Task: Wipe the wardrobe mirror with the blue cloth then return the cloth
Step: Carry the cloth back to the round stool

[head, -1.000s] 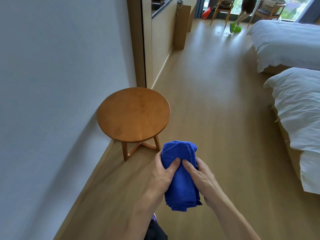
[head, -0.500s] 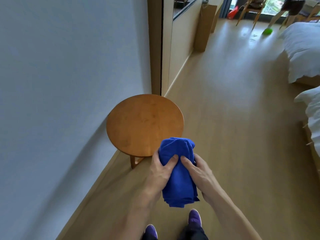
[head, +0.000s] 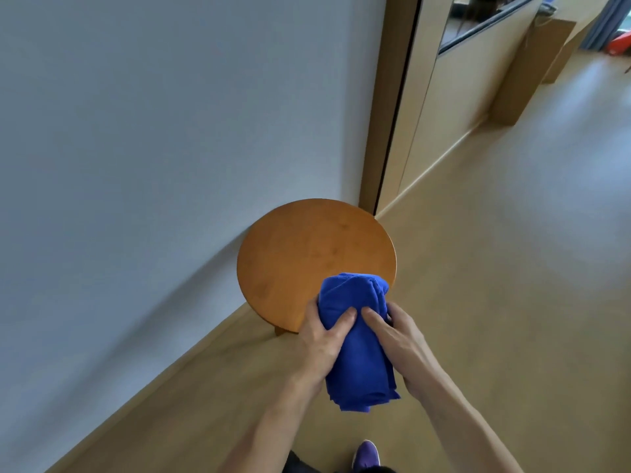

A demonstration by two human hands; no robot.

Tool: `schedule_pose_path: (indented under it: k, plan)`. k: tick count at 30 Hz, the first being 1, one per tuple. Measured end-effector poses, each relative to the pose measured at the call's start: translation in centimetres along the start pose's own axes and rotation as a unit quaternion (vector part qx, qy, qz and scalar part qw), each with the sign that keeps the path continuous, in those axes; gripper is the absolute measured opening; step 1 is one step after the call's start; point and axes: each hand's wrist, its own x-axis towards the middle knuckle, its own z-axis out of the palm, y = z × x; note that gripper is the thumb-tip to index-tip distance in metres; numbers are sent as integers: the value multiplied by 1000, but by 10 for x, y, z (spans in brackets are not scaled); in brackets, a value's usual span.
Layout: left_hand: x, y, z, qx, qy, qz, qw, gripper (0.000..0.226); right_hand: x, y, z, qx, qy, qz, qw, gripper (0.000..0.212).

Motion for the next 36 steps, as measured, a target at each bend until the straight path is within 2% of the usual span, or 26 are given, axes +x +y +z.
schedule_pose_path:
  k: [12, 25, 32, 36]
  plan:
    - [49, 16, 23, -28, 72, -24, 997, 50, 69, -29, -18, -36, -69, -12, 997, 20]
    - [153, 36, 7, -32, 80, -16, 996, 55, 157, -76, 0, -89, -68, -24, 993, 19]
    - [188, 43, 9, -38, 136, -12, 990, 62, 202, -95, 6, -120, -106, -36, 986, 20]
    - [207, 49, 20, -47, 192, -15, 980, 54, 236, -109, 2, -141, -153, -44, 977, 28]
